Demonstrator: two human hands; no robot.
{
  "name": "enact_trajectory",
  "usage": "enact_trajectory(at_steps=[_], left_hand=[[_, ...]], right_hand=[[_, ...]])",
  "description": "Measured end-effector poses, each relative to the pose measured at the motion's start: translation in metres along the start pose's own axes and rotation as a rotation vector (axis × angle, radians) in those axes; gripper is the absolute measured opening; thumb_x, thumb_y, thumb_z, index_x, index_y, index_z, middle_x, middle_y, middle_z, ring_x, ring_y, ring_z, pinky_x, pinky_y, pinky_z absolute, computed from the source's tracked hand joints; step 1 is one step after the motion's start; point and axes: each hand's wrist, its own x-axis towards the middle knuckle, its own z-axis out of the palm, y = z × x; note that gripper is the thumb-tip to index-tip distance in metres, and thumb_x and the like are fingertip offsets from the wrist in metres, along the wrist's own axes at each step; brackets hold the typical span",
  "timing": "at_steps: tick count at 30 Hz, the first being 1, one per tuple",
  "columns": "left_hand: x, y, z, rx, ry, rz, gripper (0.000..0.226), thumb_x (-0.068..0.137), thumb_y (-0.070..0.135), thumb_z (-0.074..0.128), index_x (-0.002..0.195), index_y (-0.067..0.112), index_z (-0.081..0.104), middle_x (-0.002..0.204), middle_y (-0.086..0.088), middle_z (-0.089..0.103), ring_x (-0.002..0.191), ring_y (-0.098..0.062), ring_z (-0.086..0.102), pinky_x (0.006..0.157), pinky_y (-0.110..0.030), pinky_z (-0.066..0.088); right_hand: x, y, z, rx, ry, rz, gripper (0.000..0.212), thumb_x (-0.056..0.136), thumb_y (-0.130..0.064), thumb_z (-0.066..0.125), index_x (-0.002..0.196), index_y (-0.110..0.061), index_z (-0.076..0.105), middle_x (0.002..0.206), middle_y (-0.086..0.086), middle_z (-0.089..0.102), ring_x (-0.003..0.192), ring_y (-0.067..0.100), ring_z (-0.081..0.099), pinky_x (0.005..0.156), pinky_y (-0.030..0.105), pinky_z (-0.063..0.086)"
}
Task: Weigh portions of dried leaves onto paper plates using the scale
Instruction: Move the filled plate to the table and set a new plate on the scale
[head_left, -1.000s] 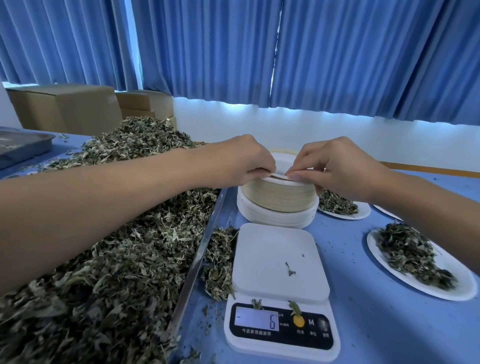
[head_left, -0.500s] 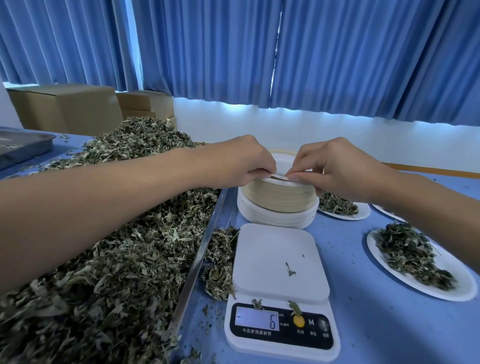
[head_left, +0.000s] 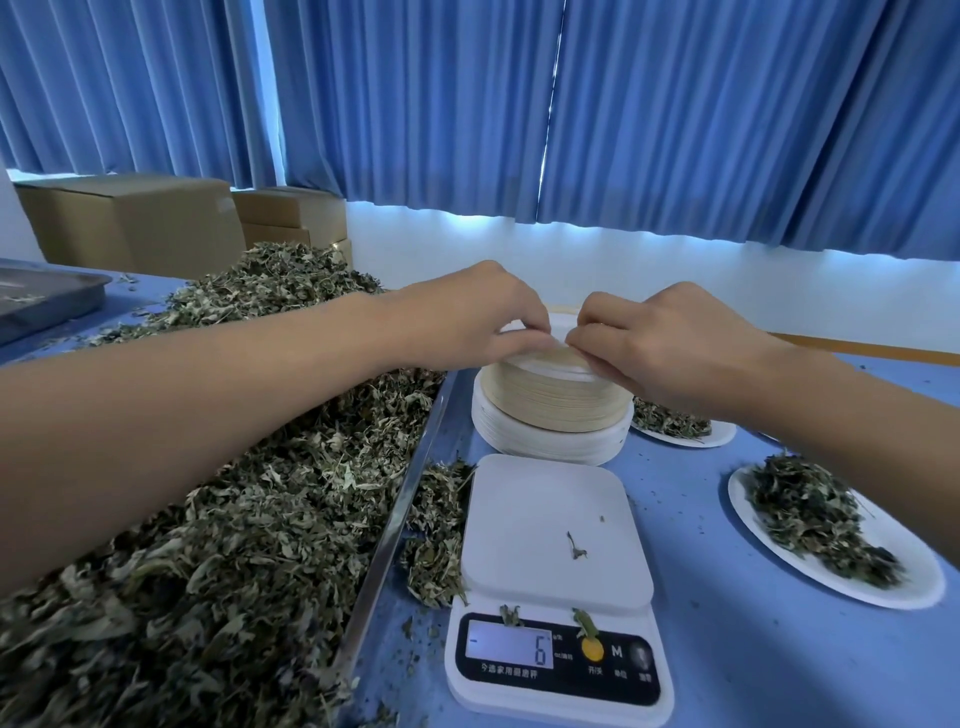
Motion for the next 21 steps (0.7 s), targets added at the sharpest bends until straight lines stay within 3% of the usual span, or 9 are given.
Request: enact_trajectory(at_steps=[5, 9, 13, 15, 18, 21], left_hand=[[0.007, 0.001, -0.01, 0.107, 0.007, 0.008, 0.021, 0.101, 0.027, 0.058, 0.106, 0.014, 0.073, 0.106, 0.003, 0.072, 0.092, -0.014, 0.06, 0.089, -0.032, 0.046], [0.009, 0.003, -0.012, 0.198, 0.022, -0.034, 0.019, 0.1, 0.023, 0.056, 0.104, 0.013, 0.072, 0.099, 0.0, 0.072, 0.089, -0.018, 0.061, 0.085, -0.04, 0.048], [0.005, 0.006, -0.011, 0.341, 0.073, -0.008, 0.028, 0.106, 0.024, 0.043, 0.108, 0.011, 0.068, 0.104, -0.001, 0.069, 0.096, -0.025, 0.062, 0.08, -0.041, 0.046], [0.0, 0.008, -0.011, 0.417, 0.139, 0.009, 0.032, 0.108, 0.026, 0.035, 0.113, 0.015, 0.066, 0.11, 0.003, 0.067, 0.1, -0.023, 0.061, 0.075, -0.037, 0.044], [-0.008, 0.013, -0.013, 0.475, 0.235, 0.048, 0.037, 0.109, 0.029, 0.031, 0.117, 0.019, 0.066, 0.116, 0.006, 0.067, 0.103, -0.019, 0.062, 0.075, -0.038, 0.047], [-0.019, 0.024, -0.021, 0.28, 0.254, 0.072, 0.029, 0.106, 0.031, 0.048, 0.112, 0.016, 0.072, 0.109, 0.004, 0.071, 0.1, -0.02, 0.066, 0.077, -0.042, 0.05]], right_hand=[[0.01, 0.01, -0.011, 0.013, 0.044, 0.049, 0.026, 0.106, -0.018, 0.051, 0.099, -0.002, 0.07, 0.095, 0.015, 0.063, 0.047, 0.038, 0.047, 0.045, 0.043, 0.045], [0.009, 0.008, -0.012, 0.044, 0.047, 0.095, 0.04, 0.11, -0.029, 0.039, 0.103, -0.006, 0.071, 0.1, 0.011, 0.064, 0.054, 0.039, 0.052, 0.049, 0.042, 0.045], [0.009, 0.006, -0.012, 0.053, -0.013, 0.173, 0.045, 0.107, -0.044, 0.034, 0.12, -0.018, 0.068, 0.115, 0.0, 0.062, 0.074, 0.038, 0.062, 0.06, 0.04, 0.047], [0.009, 0.008, -0.012, 0.023, -0.013, 0.222, 0.038, 0.109, -0.037, 0.035, 0.119, -0.019, 0.066, 0.111, 0.0, 0.06, 0.076, 0.038, 0.06, 0.061, 0.041, 0.046], [0.005, 0.008, -0.022, 0.05, 0.113, 0.232, 0.026, 0.106, -0.021, 0.05, 0.103, -0.01, 0.073, 0.091, 0.009, 0.062, 0.061, 0.04, 0.056, 0.051, 0.038, 0.04], [-0.004, 0.001, -0.034, 0.062, 0.245, 0.22, 0.02, 0.101, -0.012, 0.06, 0.09, -0.005, 0.075, 0.079, 0.012, 0.062, 0.047, 0.037, 0.049, 0.042, 0.036, 0.04]])
